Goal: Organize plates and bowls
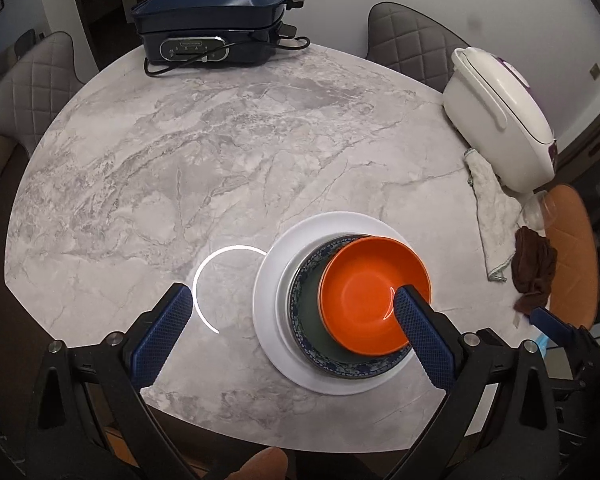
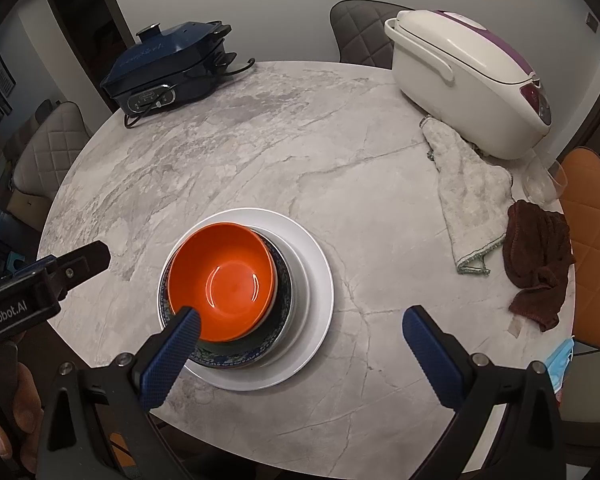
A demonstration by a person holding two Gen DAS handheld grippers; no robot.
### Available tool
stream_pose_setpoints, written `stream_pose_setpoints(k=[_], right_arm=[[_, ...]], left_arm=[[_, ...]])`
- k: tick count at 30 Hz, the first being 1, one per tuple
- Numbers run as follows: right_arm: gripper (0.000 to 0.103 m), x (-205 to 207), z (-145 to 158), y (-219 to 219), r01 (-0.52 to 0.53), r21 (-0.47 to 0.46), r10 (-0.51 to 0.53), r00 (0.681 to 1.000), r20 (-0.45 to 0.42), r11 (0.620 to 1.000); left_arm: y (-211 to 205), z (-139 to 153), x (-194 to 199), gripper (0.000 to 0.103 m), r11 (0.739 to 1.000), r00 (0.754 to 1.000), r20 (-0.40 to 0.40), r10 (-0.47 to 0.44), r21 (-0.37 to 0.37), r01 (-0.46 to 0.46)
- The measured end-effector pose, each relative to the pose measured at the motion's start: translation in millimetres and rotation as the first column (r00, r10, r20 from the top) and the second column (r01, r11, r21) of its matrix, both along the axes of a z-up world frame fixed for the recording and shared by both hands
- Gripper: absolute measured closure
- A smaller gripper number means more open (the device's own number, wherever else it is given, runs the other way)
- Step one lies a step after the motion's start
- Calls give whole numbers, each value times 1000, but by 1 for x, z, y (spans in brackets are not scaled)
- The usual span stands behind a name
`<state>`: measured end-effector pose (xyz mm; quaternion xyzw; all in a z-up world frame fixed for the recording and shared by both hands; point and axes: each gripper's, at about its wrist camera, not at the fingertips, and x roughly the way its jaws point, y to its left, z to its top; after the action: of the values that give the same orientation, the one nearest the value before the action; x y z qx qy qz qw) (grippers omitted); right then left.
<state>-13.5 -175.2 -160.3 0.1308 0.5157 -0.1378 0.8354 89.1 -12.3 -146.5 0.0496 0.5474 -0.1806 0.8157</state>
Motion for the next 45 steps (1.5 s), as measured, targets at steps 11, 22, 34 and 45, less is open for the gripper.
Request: stream_pose_setpoints(k=[11,22,34,45], right_arm=[[0,1,-3,4,-10,2,10,1000,2,1000],[0,0,-3,4,-7,-2,7,1000,-3,1000],[0,2,-9,6,-12,-13,12,1000,-19,1000],[0,2,-12,7,-9,-15,9,999,-30,1000]], left_arm=[[0,5,-1,1,1000,999,30,11,-3,-11],[-2,-2,-7,1,1000,1000,23,-5,16,5],[0,-13,-8,1,998,1000,5,-4,57,4],[0,-13,-9,1,999,1000,8,-7,54,7]])
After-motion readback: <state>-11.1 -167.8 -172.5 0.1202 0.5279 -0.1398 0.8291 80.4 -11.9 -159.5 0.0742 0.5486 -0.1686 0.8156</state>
